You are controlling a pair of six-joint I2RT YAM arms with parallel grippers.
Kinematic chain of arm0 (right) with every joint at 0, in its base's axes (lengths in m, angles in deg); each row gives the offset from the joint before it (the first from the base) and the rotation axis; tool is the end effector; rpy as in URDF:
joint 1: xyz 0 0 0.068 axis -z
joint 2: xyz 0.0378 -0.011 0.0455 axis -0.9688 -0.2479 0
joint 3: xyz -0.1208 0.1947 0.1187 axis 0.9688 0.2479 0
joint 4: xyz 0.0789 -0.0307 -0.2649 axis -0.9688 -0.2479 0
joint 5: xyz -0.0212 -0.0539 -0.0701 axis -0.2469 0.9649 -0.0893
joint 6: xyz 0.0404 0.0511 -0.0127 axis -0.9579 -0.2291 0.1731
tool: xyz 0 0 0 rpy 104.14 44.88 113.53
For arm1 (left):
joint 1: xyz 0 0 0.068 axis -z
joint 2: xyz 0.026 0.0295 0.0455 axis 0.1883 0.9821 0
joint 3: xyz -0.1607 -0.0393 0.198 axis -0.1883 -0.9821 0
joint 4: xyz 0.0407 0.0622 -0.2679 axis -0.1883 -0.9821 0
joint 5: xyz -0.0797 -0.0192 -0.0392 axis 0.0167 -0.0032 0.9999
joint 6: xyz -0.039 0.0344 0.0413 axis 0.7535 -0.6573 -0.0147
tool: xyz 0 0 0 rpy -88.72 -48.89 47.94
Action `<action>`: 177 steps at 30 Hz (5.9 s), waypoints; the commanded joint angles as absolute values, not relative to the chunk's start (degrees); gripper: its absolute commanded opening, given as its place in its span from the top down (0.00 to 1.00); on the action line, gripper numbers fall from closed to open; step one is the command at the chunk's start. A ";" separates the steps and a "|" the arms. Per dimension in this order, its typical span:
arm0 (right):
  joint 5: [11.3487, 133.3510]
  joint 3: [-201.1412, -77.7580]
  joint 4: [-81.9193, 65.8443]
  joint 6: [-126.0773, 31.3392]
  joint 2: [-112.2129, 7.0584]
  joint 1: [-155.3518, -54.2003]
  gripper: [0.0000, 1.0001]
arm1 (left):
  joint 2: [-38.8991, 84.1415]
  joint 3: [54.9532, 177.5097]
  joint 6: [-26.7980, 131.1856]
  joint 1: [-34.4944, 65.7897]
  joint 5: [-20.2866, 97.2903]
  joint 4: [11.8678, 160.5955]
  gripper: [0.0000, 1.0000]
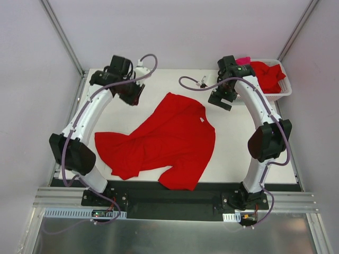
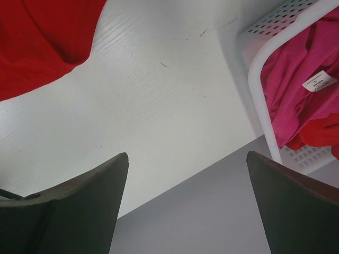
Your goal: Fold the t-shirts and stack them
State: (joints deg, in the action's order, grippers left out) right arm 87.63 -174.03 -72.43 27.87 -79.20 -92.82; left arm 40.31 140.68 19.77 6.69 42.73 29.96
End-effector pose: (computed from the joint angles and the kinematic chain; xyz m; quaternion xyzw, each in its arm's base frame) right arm 0.3974 0.1156 0.3100 -0.6469 0.7218 -0.1610 0.1860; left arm 0.3505 -0.1229 0.3409 0.3423 0.8719 -0.0928 0.3376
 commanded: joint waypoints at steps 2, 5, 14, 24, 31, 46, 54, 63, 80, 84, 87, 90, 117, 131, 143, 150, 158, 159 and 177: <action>89.39 -175.52 -77.40 29.58 -78.11 -93.84 0.04 | 58.19 159.08 18.81 6.55 49.48 28.06 0.65; 89.75 -175.70 -79.77 28.97 -76.88 -94.19 0.04 | 73.28 170.42 20.31 6.72 51.94 27.44 0.15; 89.48 -169.73 -84.95 26.94 -69.07 -95.07 0.04 | 86.78 180.21 17.33 7.96 53.00 27.61 0.02; 89.83 -170.16 -88.83 26.07 -68.35 -96.39 0.04 | 87.14 175.11 17.85 7.87 49.41 34.46 0.04; 89.83 -171.39 -88.92 25.28 -70.11 -97.62 0.04 | 87.22 173.09 20.22 7.87 46.13 37.72 0.06; 90.19 -171.04 -88.74 24.84 -72.22 -98.85 0.04 | 83.18 171.15 20.13 6.29 50.54 38.07 0.13; 90.54 -171.13 -88.65 24.92 -73.36 -99.38 0.04 | 82.30 171.33 21.37 4.18 48.09 38.78 0.14; 90.80 -171.04 -88.65 24.75 -73.45 -99.82 0.04 | 84.76 171.59 21.63 4.26 46.94 39.39 0.15; 90.80 -170.34 -88.92 24.40 -73.19 -99.82 0.04 | 87.14 170.27 18.20 9.27 42.90 39.74 0.16; 90.62 -170.25 -89.00 24.22 -72.92 -99.82 0.04 | 88.01 170.89 18.29 9.45 41.14 39.92 0.17; 90.71 -169.81 -89.00 24.13 -72.66 -99.82 0.04 | 87.67 171.33 19.25 9.28 41.05 40.09 0.17; 90.71 -169.46 -89.00 24.13 -72.57 -99.91 0.04 | 87.05 172.64 20.48 9.01 40.70 40.53 0.18; 90.80 -168.93 -89.18 23.96 -73.10 -99.99 0.04 | 89.69 172.21 19.70 10.77 34.72 41.77 0.22; 90.98 -169.46 -89.27 24.13 -74.06 -100.08 0.04 | 86.61 170.10 17.41 12.35 33.93 41.85 0.22; 91.33 -169.46 -89.44 24.31 -74.68 -100.78 0.04 | 83.71 168.69 15.65 13.23 31.30 41.76 0.22; 91.59 -169.64 -89.44 24.48 -75.38 -101.14 0.04 | 81.43 167.03 15.83 14.37 31.56 41.76 0.22; 91.77 -169.72 -89.53 24.48 -75.73 -101.58 0.04 | 79.76 166.76 15.30 15.43 30.59 41.76 0.22; 91.86 -169.72 -89.62 24.48 -75.73 -101.58 0.04 | 79.67 166.76 15.21 15.51 30.51 41.76 0.22; 92.30 -167.62 -90.06 24.57 -74.51 -101.93 0.04 | 82.83 166.58 18.47 16.13 35.16 41.76 0.22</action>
State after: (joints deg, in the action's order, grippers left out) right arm 91.37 -168.61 -82.90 24.63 -75.50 -101.56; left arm 83.77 166.01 17.28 15.10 32.48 42.72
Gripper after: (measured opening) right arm 0.964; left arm 0.781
